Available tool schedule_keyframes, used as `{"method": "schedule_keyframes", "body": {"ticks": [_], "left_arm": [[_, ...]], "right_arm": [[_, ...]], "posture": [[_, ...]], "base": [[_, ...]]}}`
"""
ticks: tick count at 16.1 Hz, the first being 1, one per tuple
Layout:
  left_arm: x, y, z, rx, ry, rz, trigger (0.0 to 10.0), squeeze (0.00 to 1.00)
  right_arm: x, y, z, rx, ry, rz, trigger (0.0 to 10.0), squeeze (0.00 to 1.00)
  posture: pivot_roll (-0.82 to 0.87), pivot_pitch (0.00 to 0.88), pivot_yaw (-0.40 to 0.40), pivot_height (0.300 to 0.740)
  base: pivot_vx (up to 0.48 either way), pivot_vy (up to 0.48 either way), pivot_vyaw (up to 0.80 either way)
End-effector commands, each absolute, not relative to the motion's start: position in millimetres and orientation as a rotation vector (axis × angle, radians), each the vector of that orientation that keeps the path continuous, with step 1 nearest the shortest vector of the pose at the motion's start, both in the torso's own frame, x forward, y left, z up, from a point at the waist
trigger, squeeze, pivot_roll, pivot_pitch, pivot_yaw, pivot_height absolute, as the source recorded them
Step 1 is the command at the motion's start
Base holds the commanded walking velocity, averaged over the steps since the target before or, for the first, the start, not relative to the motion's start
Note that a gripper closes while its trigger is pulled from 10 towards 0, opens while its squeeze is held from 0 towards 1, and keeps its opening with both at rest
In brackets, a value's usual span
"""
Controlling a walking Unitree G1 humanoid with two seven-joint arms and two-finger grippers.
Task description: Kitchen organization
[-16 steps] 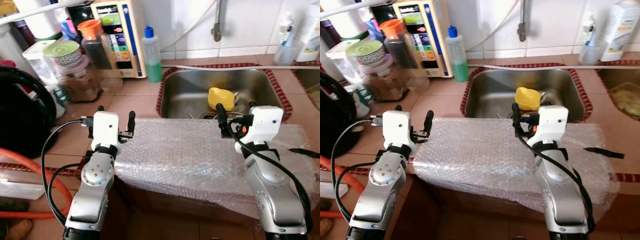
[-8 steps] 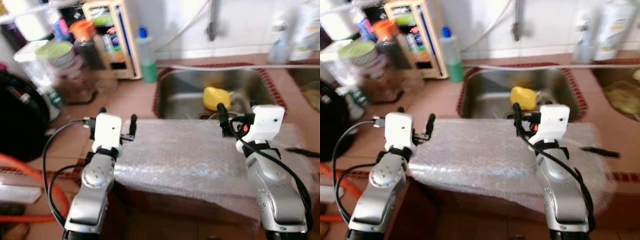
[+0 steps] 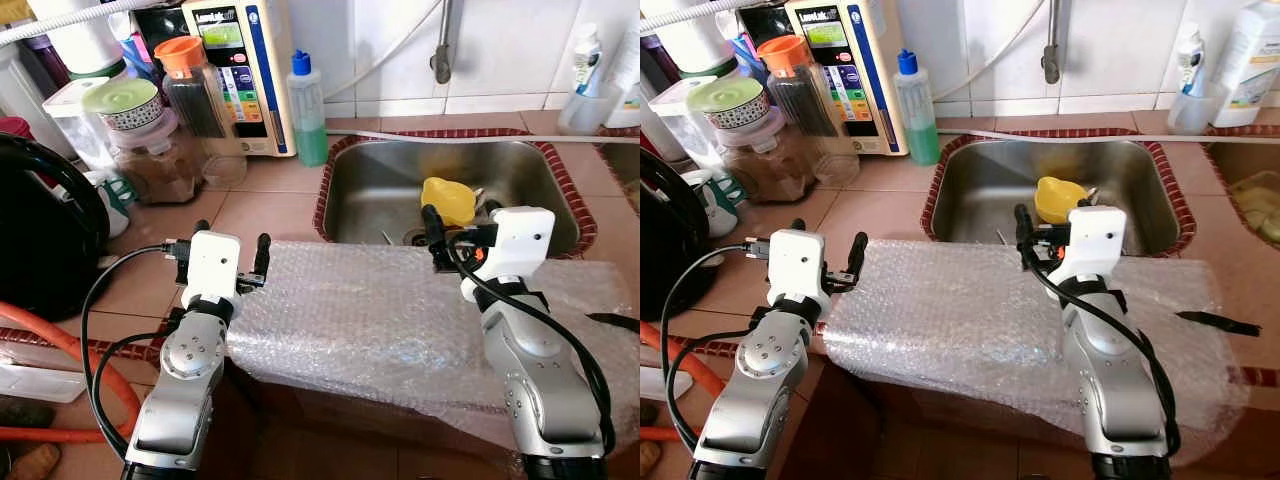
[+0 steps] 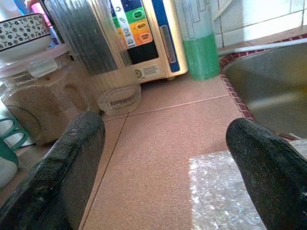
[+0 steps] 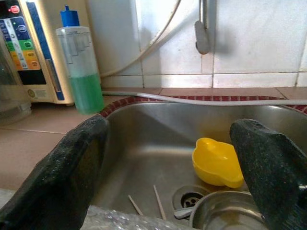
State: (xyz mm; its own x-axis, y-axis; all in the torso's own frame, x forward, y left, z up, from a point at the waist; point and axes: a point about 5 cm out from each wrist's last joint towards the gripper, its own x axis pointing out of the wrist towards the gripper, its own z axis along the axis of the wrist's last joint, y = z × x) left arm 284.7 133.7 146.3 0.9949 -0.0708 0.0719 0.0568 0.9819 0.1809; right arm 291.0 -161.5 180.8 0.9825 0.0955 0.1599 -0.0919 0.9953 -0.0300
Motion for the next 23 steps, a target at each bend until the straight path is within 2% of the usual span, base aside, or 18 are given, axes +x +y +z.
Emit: {"method": "schedule_keyframes", "body": {"ticks": [1,8,16,23], "left_arm": [[284,139,145,0.196,-0.07,-0.042,10.0,0.0],[287,141,142,0.232,-0.069,-0.038,10.0,0.0],[287,137,144,0.185,-0.086,0.038,10.0,0.0],[280,143,143,0.2,-0.083,0.051,10.0,0.0]], "right_arm": [[294,-157,181,-0.011,-0.156,0.112,10.0,0.0],[297,-145,167,0.068,-0.092,0.213,10.0,0.0],[317,-119,174,0.033,-0.085,0.389,10.0,0.0],[317,-117,170,0.048,-0.091,0.379,10.0,0.0]], "posture": [[-0.27,0.042,0.148,0.74],[-0.24,0.029,0.127,0.74],[-0.12,0.022,0.017,0.74],[-0.13,0.024,0.05,0.74]], "base": [[0.0,0.0,0.0],[0.0,0.0,0.0],[0.0,0.0,0.0],[0.0,0.0,0.0]]}}
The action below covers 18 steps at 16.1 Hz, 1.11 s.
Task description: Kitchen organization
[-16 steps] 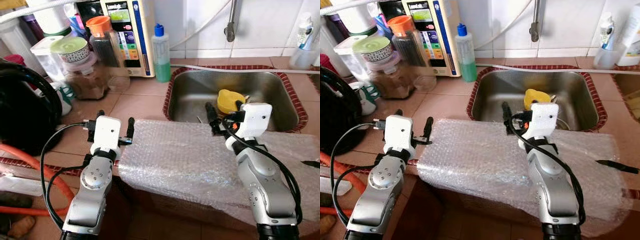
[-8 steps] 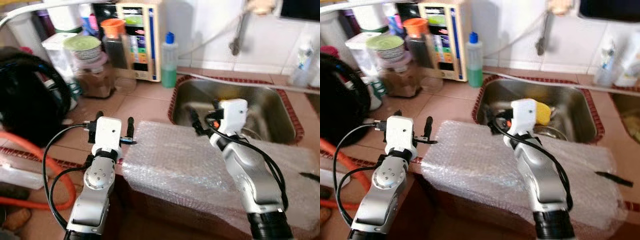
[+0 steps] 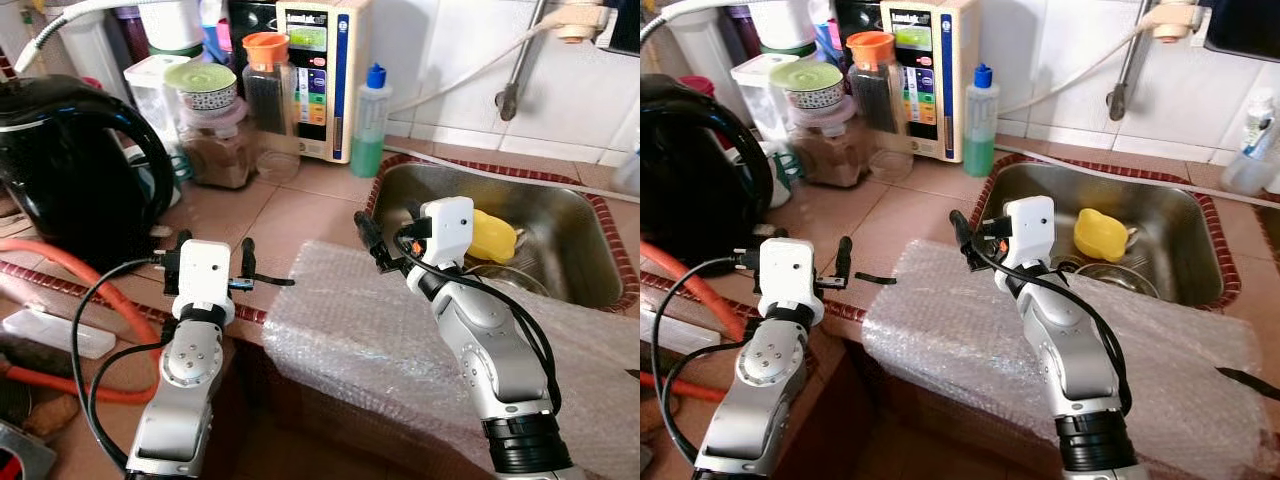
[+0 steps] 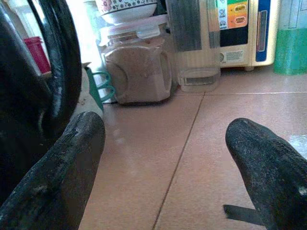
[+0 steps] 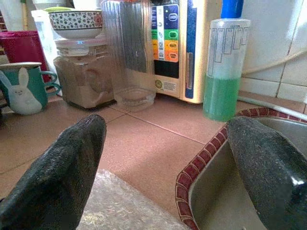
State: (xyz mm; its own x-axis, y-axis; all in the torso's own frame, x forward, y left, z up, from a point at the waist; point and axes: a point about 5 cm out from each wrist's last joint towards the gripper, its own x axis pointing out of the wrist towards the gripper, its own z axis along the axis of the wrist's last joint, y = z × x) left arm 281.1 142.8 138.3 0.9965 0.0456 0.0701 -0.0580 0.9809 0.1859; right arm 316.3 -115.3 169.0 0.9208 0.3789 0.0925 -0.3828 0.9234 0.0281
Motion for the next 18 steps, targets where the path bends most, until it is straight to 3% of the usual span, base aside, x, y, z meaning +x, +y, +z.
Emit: {"method": "schedule_keyframes", "body": {"ticks": [1,7,18], "left_arm": [[279.7,144.6,143.5,0.208,-0.083,0.048,10.0,0.0],[282.2,145.1,144.7,0.216,-0.081,0.038,10.0,0.0],[283.0,144.6,143.4,0.215,-0.07,0.024,10.0,0.0]], "right_arm": [[315.5,-117.7,168.9,0.048,-0.091,0.374,10.0,0.0],[314.9,-122.1,168.1,0.05,-0.094,0.343,10.0,0.0],[316.0,-123.8,168.2,0.052,-0.097,0.329,10.0,0.0]], "posture": [[-0.14,0.024,0.052,0.74],[-0.16,0.028,0.071,0.74],[-0.16,0.023,0.077,0.74]], "base": [[0.0,0.0,0.0],[0.0,0.0,0.0],[-0.278,0.0,0.0]]}}
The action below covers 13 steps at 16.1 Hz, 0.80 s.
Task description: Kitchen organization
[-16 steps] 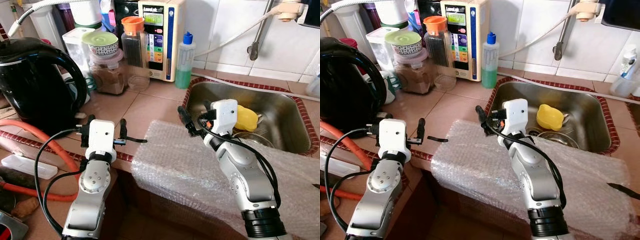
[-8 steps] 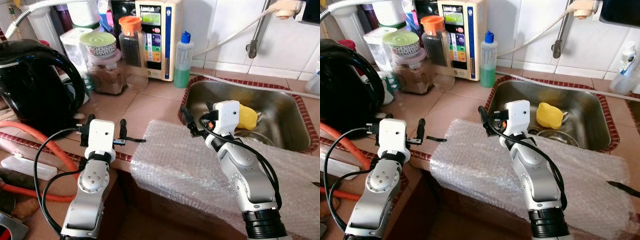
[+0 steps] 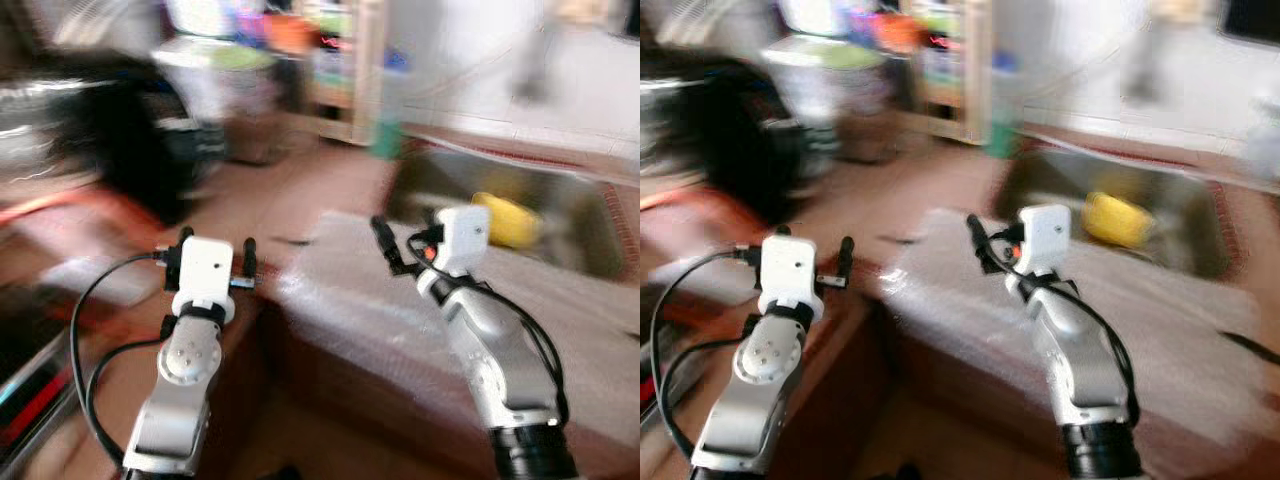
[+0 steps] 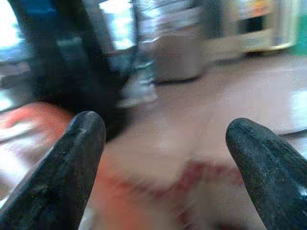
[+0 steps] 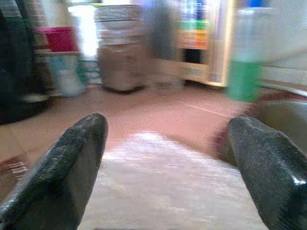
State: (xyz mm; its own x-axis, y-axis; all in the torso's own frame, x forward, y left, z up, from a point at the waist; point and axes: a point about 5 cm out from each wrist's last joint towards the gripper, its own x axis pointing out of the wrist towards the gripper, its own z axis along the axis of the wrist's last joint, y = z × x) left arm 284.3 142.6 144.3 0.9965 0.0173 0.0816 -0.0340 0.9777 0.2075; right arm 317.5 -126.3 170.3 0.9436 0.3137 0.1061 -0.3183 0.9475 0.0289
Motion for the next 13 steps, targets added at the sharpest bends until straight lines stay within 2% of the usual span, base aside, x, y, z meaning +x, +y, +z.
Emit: {"method": "schedule_keyframes", "body": {"ticks": [1,6,13], "left_arm": [[283.0,144.6,143.3,0.214,-0.07,0.024,10.0,0.0],[282.6,145.2,143.4,0.222,-0.07,0.02,10.0,0.0],[277.2,147.0,139.8,0.213,-0.082,0.004,10.0,0.0]], "right_arm": [[316.0,-123.7,168.3,0.053,-0.097,0.328,10.0,0.0],[317.3,-125.5,169.0,0.053,-0.101,0.316,10.0,0.0],[314.1,-127.2,161.3,0.038,-0.087,0.31,10.0,0.0]], "posture": [[-0.16,0.023,0.077,0.74],[-0.16,0.026,0.083,0.74],[-0.16,0.034,0.084,0.74]], "base": [[-0.277,0.0,0.0],[-0.251,0.0,0.0],[0.0,0.0,0.0]]}}
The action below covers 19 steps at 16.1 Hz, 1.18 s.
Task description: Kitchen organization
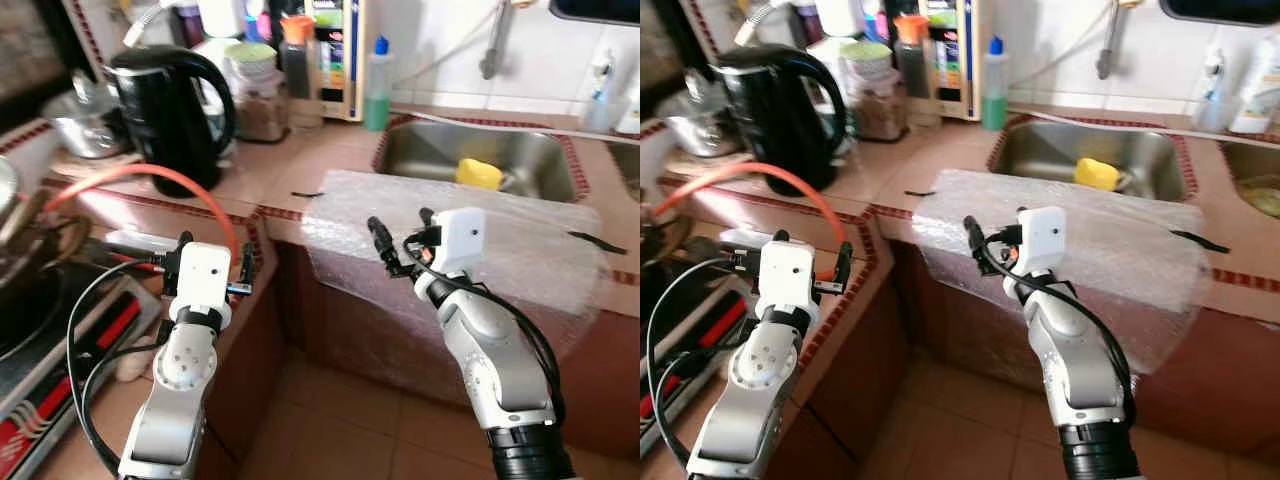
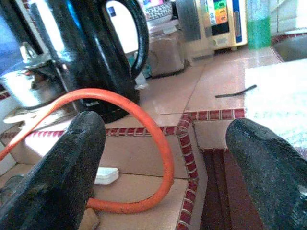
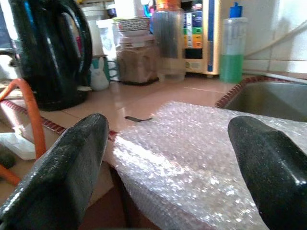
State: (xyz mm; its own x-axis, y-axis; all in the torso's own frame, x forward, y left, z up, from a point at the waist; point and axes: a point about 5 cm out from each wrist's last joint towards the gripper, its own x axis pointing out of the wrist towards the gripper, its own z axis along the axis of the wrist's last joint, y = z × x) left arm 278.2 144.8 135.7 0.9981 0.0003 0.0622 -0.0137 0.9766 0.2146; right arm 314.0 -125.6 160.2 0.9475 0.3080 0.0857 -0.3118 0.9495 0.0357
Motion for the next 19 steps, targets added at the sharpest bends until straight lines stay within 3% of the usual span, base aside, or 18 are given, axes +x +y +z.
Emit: {"method": "schedule_keyframes", "body": {"ticks": [1,5,12,19], "left_arm": [[276,147,138,0.2,-0.077,-0.012,10.0,0.0],[262,142,95,0.197,0.047,-0.135,10.0,0.0],[236,149,30,0.2,0.262,-0.16,10.0,0.0],[233,147,18,0.233,0.281,-0.192,10.0,0.0]], "right_arm": [[313,-128,159,0.029,-0.083,0.31,10.0,0.0],[298,-134,118,-0.098,-0.007,0.324,10.0,0.0],[285,-151,73,-0.128,0.137,0.292,10.0,0.0],[286,-153,67,-0.142,0.147,0.3,10.0,0.0]], "posture": [[-0.16,0.034,0.084,0.74],[-0.17,0.031,0.087,0.74],[-0.18,0.028,0.083,0.74],[-0.17,0.019,0.079,0.74]], "base": [[0.0,0.0,0.0],[0.0,0.0,0.0],[0.0,0.0,0.0],[0.0,0.0,0.76]]}}
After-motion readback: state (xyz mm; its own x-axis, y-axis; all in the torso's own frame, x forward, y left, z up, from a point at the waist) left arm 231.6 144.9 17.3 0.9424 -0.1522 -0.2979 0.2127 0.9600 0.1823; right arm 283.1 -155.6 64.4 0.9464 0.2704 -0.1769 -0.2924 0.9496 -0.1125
